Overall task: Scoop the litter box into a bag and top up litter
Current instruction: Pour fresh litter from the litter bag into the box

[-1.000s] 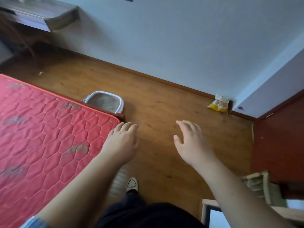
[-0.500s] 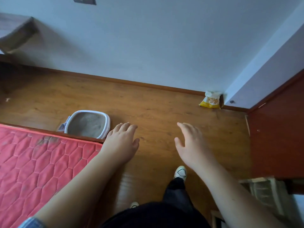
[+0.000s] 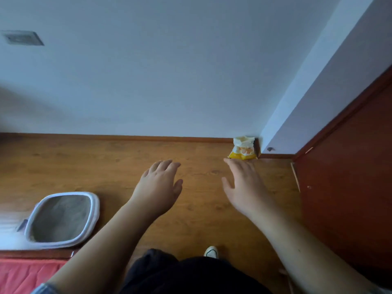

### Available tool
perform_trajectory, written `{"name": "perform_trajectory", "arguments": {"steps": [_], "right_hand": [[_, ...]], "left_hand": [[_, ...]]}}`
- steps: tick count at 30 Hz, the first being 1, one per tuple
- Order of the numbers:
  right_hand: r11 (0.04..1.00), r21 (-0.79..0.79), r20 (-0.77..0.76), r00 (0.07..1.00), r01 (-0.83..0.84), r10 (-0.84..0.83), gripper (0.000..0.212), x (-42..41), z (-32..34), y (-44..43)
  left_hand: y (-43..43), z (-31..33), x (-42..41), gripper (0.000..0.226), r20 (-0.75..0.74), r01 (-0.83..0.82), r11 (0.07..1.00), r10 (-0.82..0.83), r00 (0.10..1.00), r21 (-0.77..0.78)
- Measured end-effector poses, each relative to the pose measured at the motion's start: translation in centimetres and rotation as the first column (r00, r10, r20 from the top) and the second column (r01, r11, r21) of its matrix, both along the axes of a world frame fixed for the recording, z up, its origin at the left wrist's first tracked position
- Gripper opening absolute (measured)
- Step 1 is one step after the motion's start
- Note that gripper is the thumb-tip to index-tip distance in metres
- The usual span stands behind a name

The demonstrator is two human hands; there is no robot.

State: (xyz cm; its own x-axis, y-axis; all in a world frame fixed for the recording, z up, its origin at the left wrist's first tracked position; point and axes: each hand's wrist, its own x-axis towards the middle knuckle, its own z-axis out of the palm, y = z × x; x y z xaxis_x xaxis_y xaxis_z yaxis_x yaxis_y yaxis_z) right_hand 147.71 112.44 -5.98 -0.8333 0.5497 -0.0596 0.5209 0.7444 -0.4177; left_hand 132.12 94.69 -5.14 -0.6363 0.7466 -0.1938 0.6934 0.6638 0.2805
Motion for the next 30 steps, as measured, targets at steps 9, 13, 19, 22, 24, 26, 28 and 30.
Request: {"name": "perform_trajectory", "arguments": {"steps": [9, 13, 19, 22, 24, 26, 28, 30], "right_hand": [[0.993, -0.002, 0.067, 0.991, 0.120, -0.119, 0.054, -4.5, -2.5, 16.6], [0.979, -0.026, 0.108, 0.974, 0.205, -0.201, 0.053, -8.7, -5.3, 25.1], [0.938, -0.139, 0.219, 0.934, 0.316, -0.282, 0.056, -16.0, -11.3, 38.4], [0.908, -0.175, 0.241, 0.910, 0.381, -0.336, 0.052, -19.0, -14.4, 44.6], [0.892, -0.192, 0.272, 0.895, 0.410, -0.353, 0.049, -20.8, -17.5, 48.7], [0.877, -0.205, 0.308, 0.880, 0.434, -0.363, 0.049, -22.2, -21.7, 52.6], [0.867, -0.219, 0.345, 0.867, 0.447, -0.360, 0.049, -23.2, -26.9, 56.2], [0.865, -0.229, 0.391, 0.856, 0.447, -0.339, 0.050, -24.1, -33.0, 59.5]], "left_hand": [[19.1, -3.2, -6.2, 0.054, 0.086, 0.105, 0.994, -0.102, 0.991, -0.031], [28.9, -6.1, -10.8, 0.052, 0.116, 0.178, 0.984, -0.174, 0.978, -0.027], [45.2, -12.5, -18.6, 0.051, 0.238, 0.308, 0.945, -0.277, 0.931, -0.105], [52.8, -15.5, -21.6, 0.051, 0.281, 0.352, 0.926, -0.304, 0.910, -0.137], [57.5, -18.5, -23.5, 0.050, 0.301, 0.348, 0.926, -0.292, 0.908, -0.149], [61.6, -22.5, -24.9, 0.050, 0.323, 0.345, 0.924, -0.281, 0.904, -0.162], [64.9, -27.4, -25.8, 0.051, 0.345, 0.347, 0.921, -0.271, 0.899, -0.179], [67.7, -33.3, -26.4, 0.051, 0.368, 0.351, 0.910, -0.255, 0.894, -0.220]]}}
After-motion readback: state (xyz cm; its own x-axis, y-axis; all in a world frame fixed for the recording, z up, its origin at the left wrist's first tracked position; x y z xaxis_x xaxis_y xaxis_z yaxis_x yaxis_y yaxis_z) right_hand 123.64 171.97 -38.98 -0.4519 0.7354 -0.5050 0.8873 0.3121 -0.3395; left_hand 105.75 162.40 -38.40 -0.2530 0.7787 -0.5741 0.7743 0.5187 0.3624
